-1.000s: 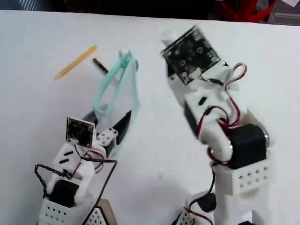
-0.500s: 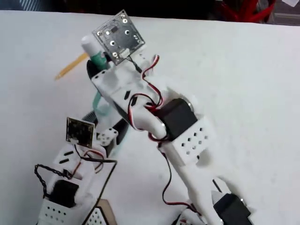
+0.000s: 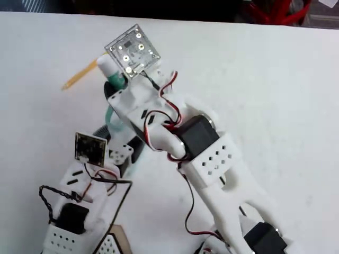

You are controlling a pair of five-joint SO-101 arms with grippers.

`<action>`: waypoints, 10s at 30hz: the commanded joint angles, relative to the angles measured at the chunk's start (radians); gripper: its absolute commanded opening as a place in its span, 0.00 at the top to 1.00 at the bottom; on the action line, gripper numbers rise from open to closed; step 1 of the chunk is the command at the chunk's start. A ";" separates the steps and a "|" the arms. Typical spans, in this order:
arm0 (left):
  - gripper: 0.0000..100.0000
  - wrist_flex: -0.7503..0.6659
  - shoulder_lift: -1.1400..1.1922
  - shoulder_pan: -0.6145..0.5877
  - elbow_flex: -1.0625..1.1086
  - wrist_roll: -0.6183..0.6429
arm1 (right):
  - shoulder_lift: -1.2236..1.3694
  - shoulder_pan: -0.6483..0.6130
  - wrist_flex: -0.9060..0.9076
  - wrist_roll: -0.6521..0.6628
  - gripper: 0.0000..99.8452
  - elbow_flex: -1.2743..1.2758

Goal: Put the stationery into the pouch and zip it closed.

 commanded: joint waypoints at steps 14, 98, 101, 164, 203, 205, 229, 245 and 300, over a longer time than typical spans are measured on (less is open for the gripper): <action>0.75 -0.003 -0.004 0.002 -0.005 -0.011 | -0.255 0.035 0.114 0.071 0.74 -0.021; 0.76 0.244 0.133 -0.074 -0.419 -0.103 | 0.042 0.415 0.711 0.951 0.98 -0.310; 0.75 0.275 0.417 -0.166 -0.597 -0.003 | 0.028 0.441 0.711 0.951 0.98 -0.247; 0.98 1.160 2.911 -0.226 -3.196 0.434 | -0.285 0.444 0.426 0.942 0.98 0.341; 0.98 1.160 1.667 0.294 -3.012 0.173 | -0.242 0.570 0.343 0.242 0.98 0.330; 0.98 1.160 1.600 0.295 -3.010 0.137 | -0.191 0.570 0.351 0.241 0.98 0.296; 0.98 -0.247 0.420 0.133 -0.781 0.040 | 0.022 0.409 0.651 0.207 0.98 -0.055; 0.98 -0.663 0.860 0.282 -0.661 0.236 | 0.024 0.440 0.636 0.084 0.98 -0.060; 0.92 -0.847 1.222 0.349 -0.704 0.189 | 0.019 0.608 0.509 0.152 0.98 0.052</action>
